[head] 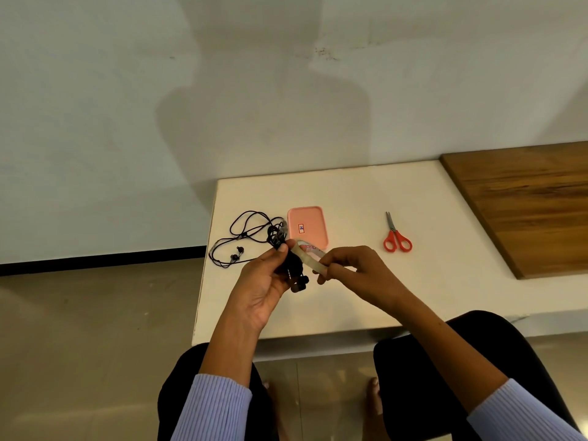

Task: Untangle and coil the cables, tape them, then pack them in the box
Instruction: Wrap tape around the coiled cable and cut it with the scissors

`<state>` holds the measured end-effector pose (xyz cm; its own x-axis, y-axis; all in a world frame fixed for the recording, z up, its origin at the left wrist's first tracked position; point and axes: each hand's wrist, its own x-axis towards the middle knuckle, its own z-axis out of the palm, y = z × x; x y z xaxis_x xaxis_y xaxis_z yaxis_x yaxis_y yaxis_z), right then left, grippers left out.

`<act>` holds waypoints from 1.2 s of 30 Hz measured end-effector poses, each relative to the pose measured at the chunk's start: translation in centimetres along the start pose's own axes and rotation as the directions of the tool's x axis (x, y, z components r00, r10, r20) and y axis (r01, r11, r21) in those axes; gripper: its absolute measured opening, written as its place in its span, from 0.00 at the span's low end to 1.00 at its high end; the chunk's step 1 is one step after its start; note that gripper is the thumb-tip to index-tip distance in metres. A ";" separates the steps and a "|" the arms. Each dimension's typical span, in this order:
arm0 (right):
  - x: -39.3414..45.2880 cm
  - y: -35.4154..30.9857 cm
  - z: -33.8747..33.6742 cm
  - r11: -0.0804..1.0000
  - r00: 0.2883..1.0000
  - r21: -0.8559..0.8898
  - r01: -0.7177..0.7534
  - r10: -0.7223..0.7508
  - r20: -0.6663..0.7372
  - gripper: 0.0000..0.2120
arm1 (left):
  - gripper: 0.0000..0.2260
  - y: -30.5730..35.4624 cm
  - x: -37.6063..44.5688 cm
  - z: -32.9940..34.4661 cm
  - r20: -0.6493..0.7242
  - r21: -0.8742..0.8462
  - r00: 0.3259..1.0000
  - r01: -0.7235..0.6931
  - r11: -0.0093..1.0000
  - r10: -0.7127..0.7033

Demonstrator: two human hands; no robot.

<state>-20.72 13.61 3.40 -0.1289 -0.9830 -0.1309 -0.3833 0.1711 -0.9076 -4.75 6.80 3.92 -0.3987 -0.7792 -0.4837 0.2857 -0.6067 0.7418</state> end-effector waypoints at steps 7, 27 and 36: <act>0.3 0.2 -0.5 0.994 0.994 -0.030 0.108 -0.107 0.028 0.10 | 0.09 0.5 0.2 -0.1 -0.005 -0.052 0.999 0.039 0.998 -0.040; 0.5 -0.2 -0.5 0.984 0.989 0.127 0.121 -0.131 0.075 0.14 | 0.07 0.8 1.0 -0.7 -0.019 -0.212 0.986 0.156 0.965 -0.164; 0.4 -0.5 -0.1 0.989 0.991 0.103 0.108 -0.115 0.065 0.11 | 0.08 0.9 1.1 -0.8 -0.040 -0.233 0.979 0.184 0.955 -0.199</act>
<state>-20.65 13.14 3.80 -0.0242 -0.9984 -0.0512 -0.2991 0.0561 -0.9526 -4.21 5.29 3.70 -0.4124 -0.6489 -0.6394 0.4028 -0.7595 0.5109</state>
